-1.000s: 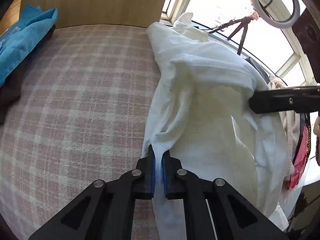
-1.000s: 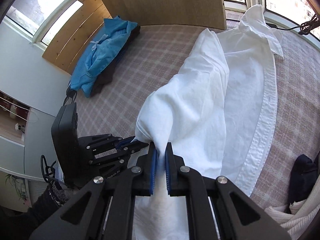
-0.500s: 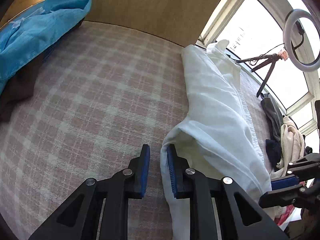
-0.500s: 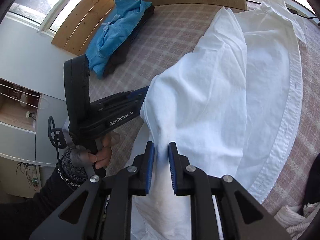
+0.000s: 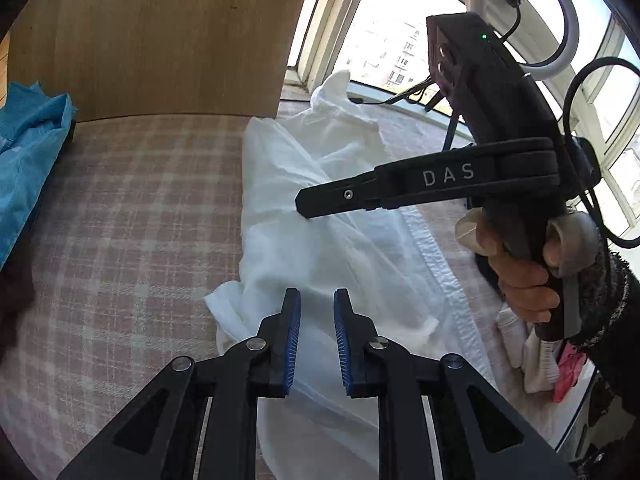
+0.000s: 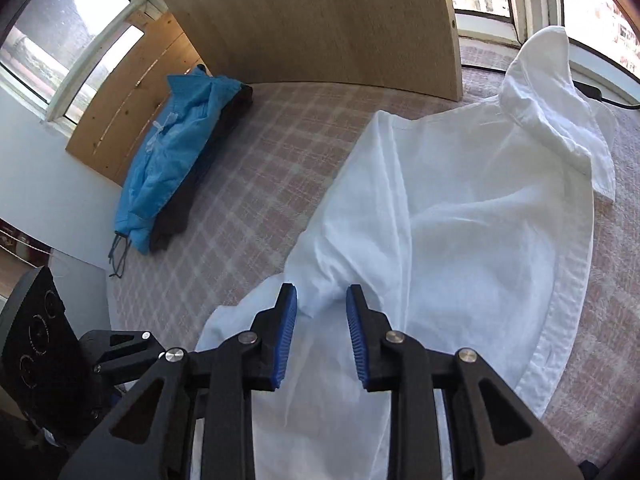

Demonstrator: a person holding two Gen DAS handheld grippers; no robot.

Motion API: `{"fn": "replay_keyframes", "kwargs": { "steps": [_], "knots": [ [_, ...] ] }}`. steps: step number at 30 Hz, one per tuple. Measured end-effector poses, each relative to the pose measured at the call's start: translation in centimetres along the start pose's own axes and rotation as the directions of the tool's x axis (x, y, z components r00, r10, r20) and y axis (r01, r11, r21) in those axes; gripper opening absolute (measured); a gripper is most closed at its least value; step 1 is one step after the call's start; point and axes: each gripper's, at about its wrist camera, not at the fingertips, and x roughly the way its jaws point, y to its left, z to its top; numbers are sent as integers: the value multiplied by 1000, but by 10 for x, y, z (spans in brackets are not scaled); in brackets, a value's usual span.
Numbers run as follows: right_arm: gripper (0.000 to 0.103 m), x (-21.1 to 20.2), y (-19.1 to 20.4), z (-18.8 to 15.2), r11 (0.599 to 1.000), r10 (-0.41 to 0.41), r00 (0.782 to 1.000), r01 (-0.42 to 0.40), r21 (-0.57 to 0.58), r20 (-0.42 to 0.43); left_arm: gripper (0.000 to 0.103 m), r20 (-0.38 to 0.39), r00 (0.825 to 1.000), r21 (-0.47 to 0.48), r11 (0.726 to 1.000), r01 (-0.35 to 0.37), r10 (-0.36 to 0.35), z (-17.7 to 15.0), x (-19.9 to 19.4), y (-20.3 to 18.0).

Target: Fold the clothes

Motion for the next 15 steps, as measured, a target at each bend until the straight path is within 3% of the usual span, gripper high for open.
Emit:
{"fn": "replay_keyframes", "kwargs": {
  "steps": [2, 5, 7, 9, 10, 12, 14, 15],
  "knots": [
    [22, -4, -5, -1, 1000, -17, 1000, 17, 6, -5, 2, -28, 1000, -61, 998, -5, 4, -8, 8, 17],
    [24, -10, -11, -3, 999, -43, 999, 43, 15, -14, 0, 20, 1000, -56, 998, 17, -15, -8, -13, 14],
    [25, -24, -10, -15, 1000, -12, 1000, 12, 13, -22, 3, 75, 995, -33, 997, 72, -69, -8, -34, 5],
    [25, -39, -7, -37, 1000, 27, 999, -27, 5, -31, 24, 99, 991, 23, 995, 92, -94, -8, -41, -6],
    [25, -41, -5, -51, 999, 37, 998, -37, 2, -42, 27, 82, 995, 54, 997, 56, -61, -8, -33, -12],
    [25, -36, -1, -82, 999, 35, 993, -35, -6, -116, 22, -10, 1000, 79, 997, 27, -26, -19, -13, -10],
    [25, -35, 4, -118, 998, -45, 980, 33, -60, -196, 10, -60, 998, 89, 996, -2, 8, -32, -6, -7],
    [25, -38, 5, -137, 993, -94, 970, 75, -92, -225, 10, -59, 998, 93, 996, -2, 7, -37, -13, -9]
  ]
}}
